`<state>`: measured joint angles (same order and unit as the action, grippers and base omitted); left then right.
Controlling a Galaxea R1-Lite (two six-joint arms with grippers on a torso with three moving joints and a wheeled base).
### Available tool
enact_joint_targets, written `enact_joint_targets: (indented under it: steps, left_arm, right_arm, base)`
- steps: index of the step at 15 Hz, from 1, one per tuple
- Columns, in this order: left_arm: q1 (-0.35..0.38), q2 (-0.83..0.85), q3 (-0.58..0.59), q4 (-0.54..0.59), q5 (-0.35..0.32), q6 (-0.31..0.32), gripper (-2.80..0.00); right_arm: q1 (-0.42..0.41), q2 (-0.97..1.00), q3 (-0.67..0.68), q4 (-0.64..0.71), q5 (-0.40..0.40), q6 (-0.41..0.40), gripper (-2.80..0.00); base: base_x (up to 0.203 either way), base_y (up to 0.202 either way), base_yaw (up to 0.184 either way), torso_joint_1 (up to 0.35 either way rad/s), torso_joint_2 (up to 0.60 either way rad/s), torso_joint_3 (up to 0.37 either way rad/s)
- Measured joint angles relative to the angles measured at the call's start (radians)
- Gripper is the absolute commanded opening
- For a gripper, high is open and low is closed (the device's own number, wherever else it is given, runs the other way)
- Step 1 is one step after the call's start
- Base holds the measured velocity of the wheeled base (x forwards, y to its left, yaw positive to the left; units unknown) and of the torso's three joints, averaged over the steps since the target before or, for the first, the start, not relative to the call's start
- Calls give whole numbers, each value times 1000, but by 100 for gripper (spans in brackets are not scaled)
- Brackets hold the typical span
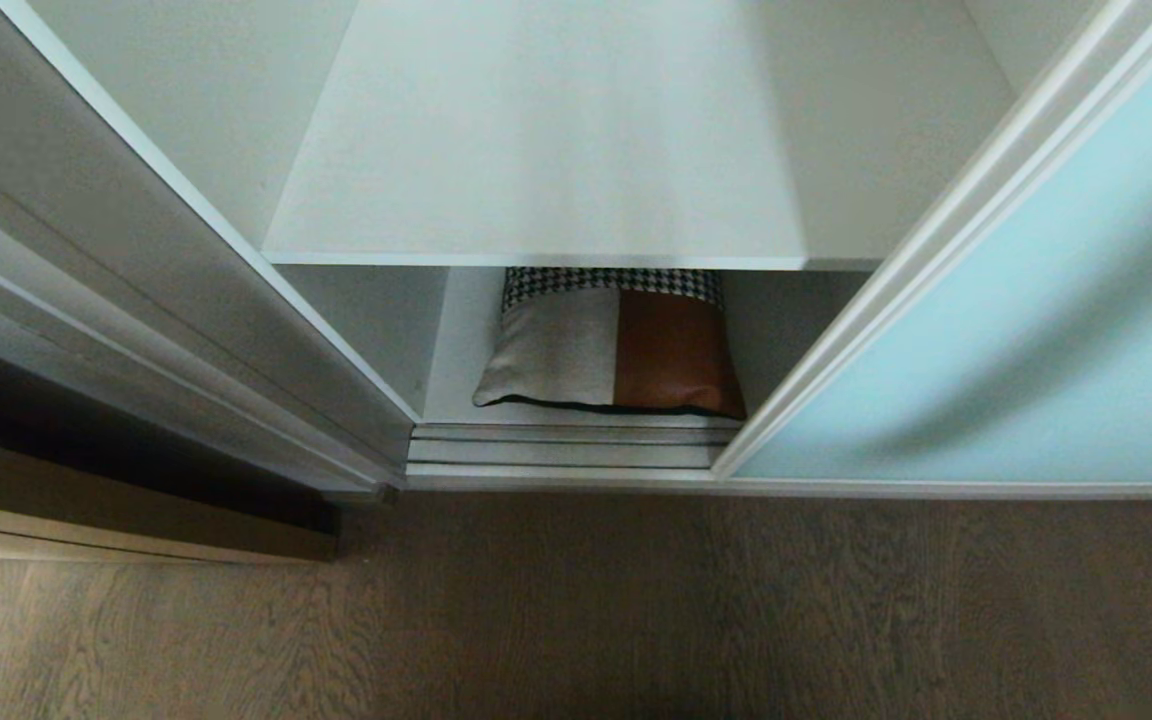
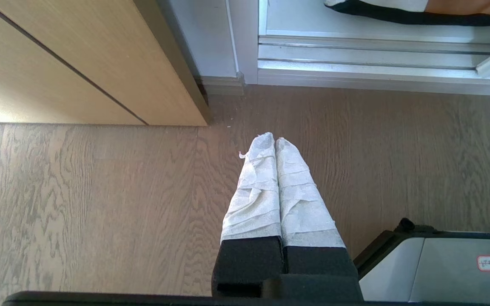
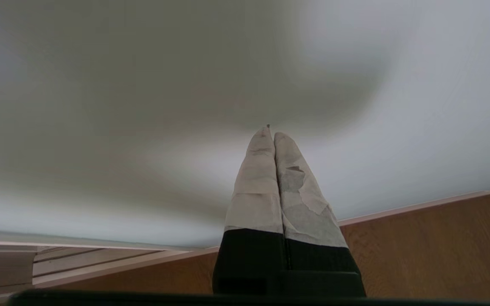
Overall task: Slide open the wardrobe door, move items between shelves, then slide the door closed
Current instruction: Close the door
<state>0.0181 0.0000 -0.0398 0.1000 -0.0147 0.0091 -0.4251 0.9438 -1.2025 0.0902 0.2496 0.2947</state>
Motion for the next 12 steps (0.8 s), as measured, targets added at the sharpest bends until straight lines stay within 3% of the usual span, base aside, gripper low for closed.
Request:
enact_joint_targets:
  steps: [12]
  left_arm:
    - [0,0,0,0,0,0,-280]
  right_arm:
    - [57,52,3,-35,-3,2,-280]
  base:
    - [0,0,0,0,0,0]
